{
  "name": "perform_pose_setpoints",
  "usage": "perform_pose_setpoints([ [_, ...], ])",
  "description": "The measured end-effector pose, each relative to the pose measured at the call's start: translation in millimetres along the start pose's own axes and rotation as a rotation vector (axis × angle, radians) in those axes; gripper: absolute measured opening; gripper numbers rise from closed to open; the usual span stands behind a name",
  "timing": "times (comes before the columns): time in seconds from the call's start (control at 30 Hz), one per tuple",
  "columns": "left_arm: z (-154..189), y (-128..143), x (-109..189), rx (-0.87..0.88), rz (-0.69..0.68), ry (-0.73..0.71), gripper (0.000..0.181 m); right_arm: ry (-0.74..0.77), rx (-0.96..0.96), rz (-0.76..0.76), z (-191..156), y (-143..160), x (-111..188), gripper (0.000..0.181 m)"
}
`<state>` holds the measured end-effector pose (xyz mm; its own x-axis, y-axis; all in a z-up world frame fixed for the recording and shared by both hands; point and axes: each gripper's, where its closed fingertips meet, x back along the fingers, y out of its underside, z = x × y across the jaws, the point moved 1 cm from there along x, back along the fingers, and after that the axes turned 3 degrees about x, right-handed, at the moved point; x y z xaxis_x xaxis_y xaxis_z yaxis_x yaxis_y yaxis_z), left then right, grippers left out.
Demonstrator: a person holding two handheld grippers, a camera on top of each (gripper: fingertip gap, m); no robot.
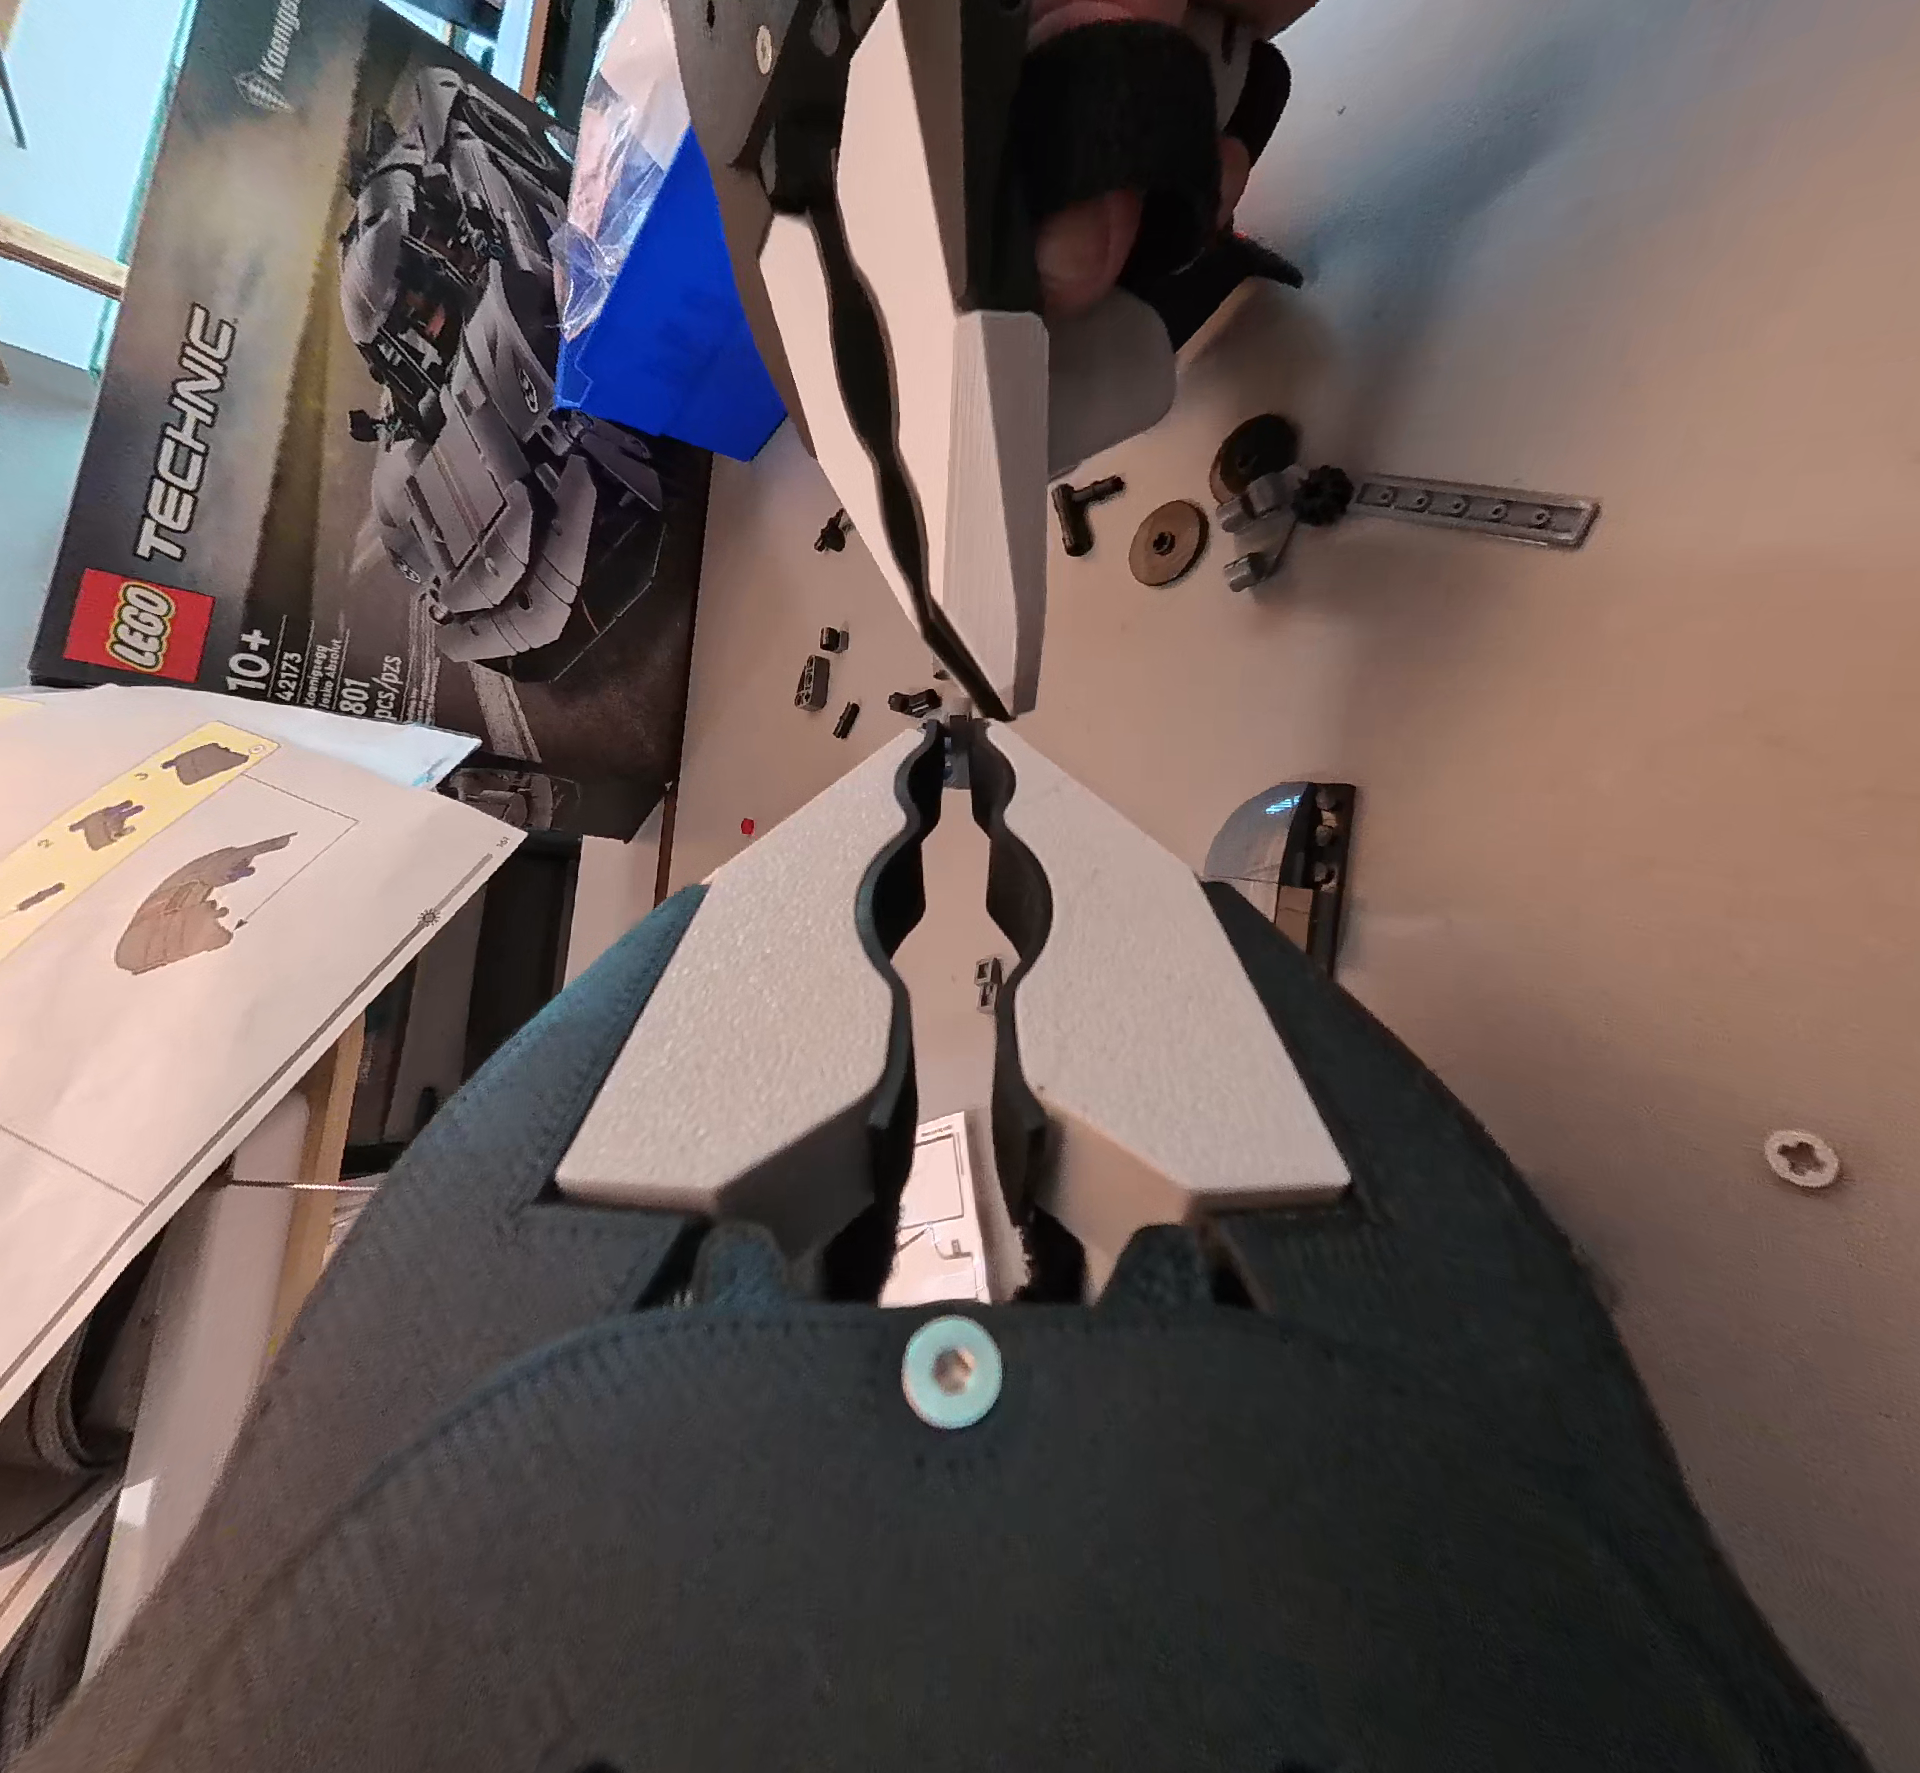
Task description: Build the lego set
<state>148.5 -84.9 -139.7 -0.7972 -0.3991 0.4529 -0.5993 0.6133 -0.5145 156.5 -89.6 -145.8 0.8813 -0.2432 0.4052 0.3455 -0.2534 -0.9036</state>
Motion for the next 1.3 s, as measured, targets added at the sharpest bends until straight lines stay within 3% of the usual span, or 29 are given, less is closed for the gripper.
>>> perform_pose_setpoints([
  [0.37,-11.7,6.1,-1.8,0.053,0.003,-0.037,0.002,0.103,-0.009,0.072,20.4,-6.8,15.9,0.012],
  [0.57,-28.0,20.3,4.6,0.083,0.024,-0.075,0.002,0.221,-0.059,0.126,39.6,-29.0,21.6,0.016],
  [0.77,-47.5,26.3,19.3,0.132,0.043,-0.141,0.002,0.290,-0.134,0.173,56.4,-55.7,7.5,0.017],
  [1.0,-52.2,35.2,28.5,0.101,0.038,-0.166,0.002,0.212,-0.124,0.181,51.9,-65.6,-20.0,0.023],
  [1.3,-41.2,31.9,22.2,0.054,0.034,-0.149,0.002,0.095,-0.135,0.242,33.7,-64.8,-23.5,0.023],
])
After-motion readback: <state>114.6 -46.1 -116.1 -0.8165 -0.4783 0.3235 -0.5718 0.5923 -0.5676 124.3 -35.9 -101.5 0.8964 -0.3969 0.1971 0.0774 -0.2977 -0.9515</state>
